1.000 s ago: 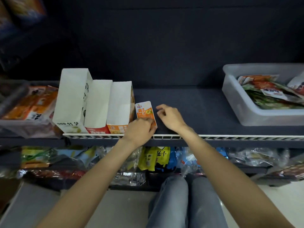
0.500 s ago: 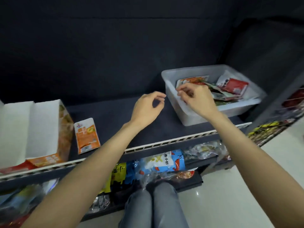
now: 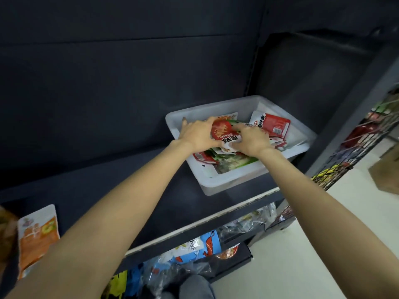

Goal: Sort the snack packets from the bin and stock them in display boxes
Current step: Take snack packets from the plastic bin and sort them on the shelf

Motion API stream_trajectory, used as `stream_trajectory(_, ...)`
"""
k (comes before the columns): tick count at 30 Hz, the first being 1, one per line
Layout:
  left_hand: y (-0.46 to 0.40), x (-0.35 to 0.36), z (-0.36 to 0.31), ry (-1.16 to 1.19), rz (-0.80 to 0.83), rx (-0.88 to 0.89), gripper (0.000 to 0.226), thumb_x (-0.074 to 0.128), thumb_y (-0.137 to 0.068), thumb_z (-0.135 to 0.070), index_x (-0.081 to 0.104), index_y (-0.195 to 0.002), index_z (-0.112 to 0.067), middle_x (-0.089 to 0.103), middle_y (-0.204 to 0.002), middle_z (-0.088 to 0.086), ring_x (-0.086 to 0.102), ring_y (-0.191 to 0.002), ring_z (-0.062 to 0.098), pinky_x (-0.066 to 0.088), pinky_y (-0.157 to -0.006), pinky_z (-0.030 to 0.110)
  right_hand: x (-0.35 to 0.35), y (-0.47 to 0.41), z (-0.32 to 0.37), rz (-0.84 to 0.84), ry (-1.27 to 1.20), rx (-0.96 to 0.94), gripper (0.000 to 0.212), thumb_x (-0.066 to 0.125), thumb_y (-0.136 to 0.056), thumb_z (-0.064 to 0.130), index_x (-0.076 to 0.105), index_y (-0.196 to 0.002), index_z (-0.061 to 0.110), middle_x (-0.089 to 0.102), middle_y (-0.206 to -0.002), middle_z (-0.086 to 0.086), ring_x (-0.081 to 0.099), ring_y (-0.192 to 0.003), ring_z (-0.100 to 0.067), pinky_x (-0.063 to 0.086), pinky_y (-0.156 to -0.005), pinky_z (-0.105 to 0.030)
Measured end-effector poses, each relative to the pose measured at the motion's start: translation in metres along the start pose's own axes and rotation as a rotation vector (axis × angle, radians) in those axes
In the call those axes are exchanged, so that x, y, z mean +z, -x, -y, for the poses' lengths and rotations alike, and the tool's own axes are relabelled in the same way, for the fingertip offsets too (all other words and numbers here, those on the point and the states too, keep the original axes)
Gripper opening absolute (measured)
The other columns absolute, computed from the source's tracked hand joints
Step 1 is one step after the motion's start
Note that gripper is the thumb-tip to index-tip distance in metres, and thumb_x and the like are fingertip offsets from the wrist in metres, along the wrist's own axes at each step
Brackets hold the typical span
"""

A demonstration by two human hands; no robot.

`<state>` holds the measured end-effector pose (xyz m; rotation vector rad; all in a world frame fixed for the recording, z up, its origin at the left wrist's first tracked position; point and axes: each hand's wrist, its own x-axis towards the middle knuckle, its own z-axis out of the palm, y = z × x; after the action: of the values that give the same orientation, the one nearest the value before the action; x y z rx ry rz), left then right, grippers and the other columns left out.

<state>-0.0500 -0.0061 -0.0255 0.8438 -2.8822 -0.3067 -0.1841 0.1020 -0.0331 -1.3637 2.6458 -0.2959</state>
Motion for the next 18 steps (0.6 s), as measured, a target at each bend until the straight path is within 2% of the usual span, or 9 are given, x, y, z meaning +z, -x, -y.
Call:
stream_trajectory(2,-0.004,0.002,0.004,-0.034,-0.016,0.054,0.088,0.065,-0.079,-0.056,0.019,-0.149,-0.028,0.036,-0.149,0.005,0.030,-0.138,0.027,0.007,-0.113,0.062,-0.003,0.002,0.001,0.000,-0.154,-0.067,0.058,0.068,-0.083,0.017,0.045,-0.136,0.021,0.054,-0.134,-0.006,0.048,-0.125,-0.024,0.039,-0.100,-0.032)
stream_trajectory(4,-0.004,-0.002,0.009,-0.046,-0.119,0.168,0.090,0.069,-0.078,-0.048,0.018,-0.150,-0.029,0.016,-0.157,0.000,0.009,-0.145,0.021,0.002,-0.112,0.064,-0.008,0.006,0.003,-0.059,-0.301,-0.149,0.054,0.067,-0.081,0.004,0.050,-0.130,0.018,0.057,-0.127,-0.003,0.051,-0.120,-0.020,0.040,-0.095,-0.026)
stream_trajectory(6,0.001,-0.009,0.013,-0.011,-0.226,0.271,0.087,0.070,-0.079,-0.041,0.020,-0.149,-0.030,0.012,-0.158,-0.004,0.003,-0.146,0.015,-0.001,-0.113,0.059,-0.019,0.015,0.010,-0.159,-0.453,-0.230,0.046,0.067,-0.081,0.000,0.053,-0.119,0.024,0.060,-0.112,0.002,0.057,-0.109,-0.016,0.046,-0.088,-0.026)
stream_trajectory(8,0.013,-0.020,0.017,0.059,-0.244,0.331,0.081,0.069,-0.081,-0.040,0.025,-0.148,-0.029,0.024,-0.155,-0.006,0.012,-0.144,0.013,0.001,-0.115,0.051,-0.035,0.027,0.018,-0.223,-0.640,-0.307,0.043,0.068,-0.081,0.003,0.052,-0.105,0.034,0.066,-0.103,0.004,0.064,-0.096,-0.014,0.054,-0.080,-0.033)
stream_trajectory(9,0.021,-0.025,0.018,0.109,-0.227,0.334,0.075,0.068,-0.082,-0.040,0.030,-0.146,-0.028,0.036,-0.149,-0.005,0.024,-0.140,0.012,0.008,-0.116,0.046,-0.042,0.035,0.023,-0.235,-0.746,-0.339,0.042,0.069,-0.081,0.004,0.053,-0.102,0.036,0.069,-0.097,0.003,0.066,-0.091,-0.014,0.056,-0.076,-0.035)
stream_trajectory(10,0.031,-0.029,0.021,0.188,-0.215,0.314,0.065,0.067,-0.083,-0.039,0.038,-0.141,-0.028,0.048,-0.139,-0.005,0.039,-0.131,0.012,0.021,-0.115,0.042,-0.048,0.045,0.031,-0.238,-0.851,-0.365,0.040,0.070,-0.080,0.005,0.054,-0.101,0.034,0.071,-0.091,0.002,0.068,-0.086,-0.014,0.056,-0.072,-0.034)
stream_trajectory(12,0.056,-0.032,0.026,0.455,-0.237,0.229,0.039,0.068,-0.084,-0.034,0.055,-0.120,-0.025,0.065,-0.113,-0.006,0.060,-0.103,0.011,0.048,-0.096,0.040,-0.055,0.062,0.048,-0.257,-1.050,-0.381,0.035,0.073,-0.079,0.006,0.057,-0.103,0.026,0.072,-0.083,0.001,0.070,-0.079,-0.014,0.056,-0.067,-0.031)
stream_trajectory(15,0.099,-0.033,0.035,0.839,-0.344,0.069,0.025,0.068,-0.085,-0.026,0.062,-0.109,-0.022,0.069,-0.097,-0.007,0.067,-0.087,0.008,0.054,-0.083,0.032,-0.047,0.079,0.078,-0.274,-1.202,-0.342,0.033,0.075,-0.079,0.011,0.057,-0.105,0.019,0.070,-0.088,0.000,0.068,-0.080,-0.012,0.056,-0.072,-0.029)
stream_trajectory(18,0.144,-0.034,0.045,1.016,-0.477,-0.108,0.013,0.067,-0.088,-0.019,0.063,-0.100,-0.021,0.070,-0.089,-0.005,0.066,-0.079,0.008,0.054,-0.077,0.031,-0.020,0.091,0.108,-0.125,-1.176,-0.309,0.033,0.072,-0.083,0.012,0.051,-0.109,0.017,0.069,-0.090,0.000,0.064,-0.074,-0.002,0.050,-0.068,-0.019)
